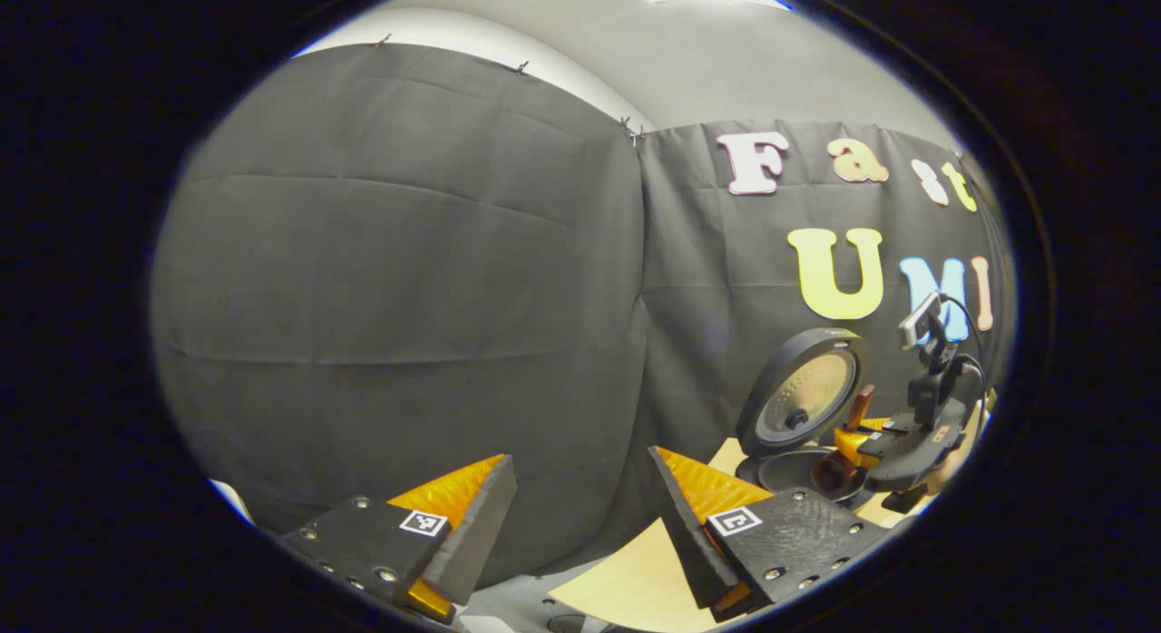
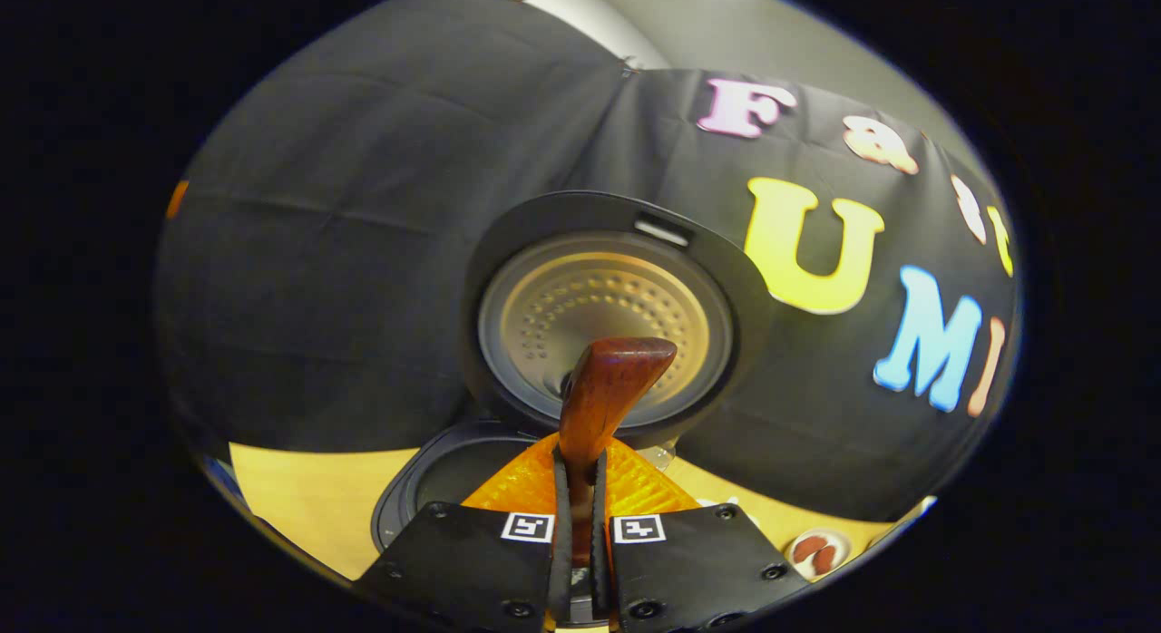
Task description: Close the left gripper, press the button to open the rice cooker; take a wooden spoon from the chopstick holder with the right hand, scoop a spoonful of rice and pour it into the rice cooker, then put the wooden spoon back into the chopstick holder.
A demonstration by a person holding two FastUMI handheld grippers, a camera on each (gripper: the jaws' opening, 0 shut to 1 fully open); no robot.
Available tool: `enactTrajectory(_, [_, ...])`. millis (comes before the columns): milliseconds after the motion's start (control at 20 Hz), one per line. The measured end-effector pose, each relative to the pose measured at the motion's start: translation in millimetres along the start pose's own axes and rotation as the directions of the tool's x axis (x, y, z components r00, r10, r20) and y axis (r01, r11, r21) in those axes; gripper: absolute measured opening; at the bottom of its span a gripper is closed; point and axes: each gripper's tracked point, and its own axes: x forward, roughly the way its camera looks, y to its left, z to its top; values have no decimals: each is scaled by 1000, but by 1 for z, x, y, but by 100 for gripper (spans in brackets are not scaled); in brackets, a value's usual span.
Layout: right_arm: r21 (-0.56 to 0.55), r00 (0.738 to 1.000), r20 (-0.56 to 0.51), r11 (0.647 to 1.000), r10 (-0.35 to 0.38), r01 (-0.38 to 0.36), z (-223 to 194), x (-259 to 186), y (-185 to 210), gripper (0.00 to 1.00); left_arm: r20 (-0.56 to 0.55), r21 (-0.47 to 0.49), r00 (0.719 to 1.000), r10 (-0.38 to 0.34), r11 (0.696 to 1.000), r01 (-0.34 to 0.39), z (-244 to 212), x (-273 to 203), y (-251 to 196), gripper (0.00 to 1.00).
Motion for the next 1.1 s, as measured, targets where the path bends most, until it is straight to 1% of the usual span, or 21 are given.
enactTrajectory(100, [160, 1000, -2, 987, -3, 3, 7, -5, -13, 10, 5, 6, 1000, -8, 1000, 8, 3, -1, -4, 87])
enactTrajectory(150, [237, 1000, -1, 972, -3, 3, 9, -8, -19, 7, 6, 7, 1000, -13, 1000, 13, 5, -1, -8, 87])
enactTrajectory(200, [307, 1000, 7, 952, -4, 1, 14, -10, -25, 10, 8, 8, 1000, -19, 1000, 19, 6, -3, -11, 87])
enactTrajectory(300, [420, 999, 29, 907, -18, 4, 22, -18, -41, 10, 12, 7, 999, -34, 999, 34, 9, -4, -19, 87])
enactTrajectory(350, [462, 999, 40, 887, -26, 4, 29, -26, -47, 7, 16, 8, 999, -42, 999, 42, 12, -5, -23, 87])
enactTrajectory(400, [494, 998, 53, 869, -37, 6, 35, -33, -55, 10, 21, 9, 998, -52, 999, 52, 14, -7, -30, 87])
enactTrajectory(550, [557, 994, 78, 830, -74, 18, 50, -54, -78, 10, 31, 10, 996, -86, 996, 85, 21, -11, -49, 87])
enactTrajectory(650, [578, 991, 91, 816, -95, 25, 56, -70, -95, 10, 36, 9, 994, -107, 994, 107, 25, -15, -62, 87])
enactTrajectory(800, [580, 986, 95, 812, -138, 58, 56, -95, -124, 10, 39, 2, 989, -145, 989, 145, 28, -21, -86, 87])
enactTrajectory(1000, [576, 977, 83, 809, -197, 115, 45, -129, -161, 10, 52, 15, 980, -194, 981, 194, 36, -30, -119, 87])
enactTrajectory(1050, [572, 974, 78, 810, -214, 132, 41, -137, -170, 10, 55, 14, 977, -208, 978, 207, 40, -33, -126, 89])
enactTrajectory(1100, [569, 970, 73, 809, -232, 151, 38, -147, -180, 6, 61, 13, 974, -220, 975, 220, 42, -36, -134, 87])
